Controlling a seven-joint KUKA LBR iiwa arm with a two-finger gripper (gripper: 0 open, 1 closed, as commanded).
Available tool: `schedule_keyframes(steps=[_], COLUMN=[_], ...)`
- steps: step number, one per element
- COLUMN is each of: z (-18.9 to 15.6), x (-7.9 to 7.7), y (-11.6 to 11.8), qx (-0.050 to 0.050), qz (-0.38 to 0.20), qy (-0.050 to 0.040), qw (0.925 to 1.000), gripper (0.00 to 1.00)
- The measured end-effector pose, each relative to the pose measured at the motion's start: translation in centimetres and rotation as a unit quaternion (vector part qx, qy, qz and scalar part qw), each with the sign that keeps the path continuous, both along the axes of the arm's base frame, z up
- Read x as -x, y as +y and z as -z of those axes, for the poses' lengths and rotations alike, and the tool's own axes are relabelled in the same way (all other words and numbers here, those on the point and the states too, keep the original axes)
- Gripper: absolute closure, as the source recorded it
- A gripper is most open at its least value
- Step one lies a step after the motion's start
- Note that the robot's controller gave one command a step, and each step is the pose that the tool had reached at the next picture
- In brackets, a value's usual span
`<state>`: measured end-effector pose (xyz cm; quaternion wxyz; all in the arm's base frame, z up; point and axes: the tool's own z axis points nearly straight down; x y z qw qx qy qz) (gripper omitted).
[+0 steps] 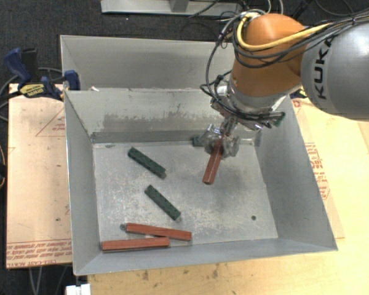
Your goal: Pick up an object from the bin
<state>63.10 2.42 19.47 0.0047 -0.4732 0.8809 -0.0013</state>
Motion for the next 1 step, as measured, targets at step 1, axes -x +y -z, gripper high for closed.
schedule_keyframes(steps=[1], z=[-3.85], x=[-1.17], y=[-1.15], qx=[0.0], qz=[0.011], qy=[0.0001], qw=[0.9999], gripper=[1.0])
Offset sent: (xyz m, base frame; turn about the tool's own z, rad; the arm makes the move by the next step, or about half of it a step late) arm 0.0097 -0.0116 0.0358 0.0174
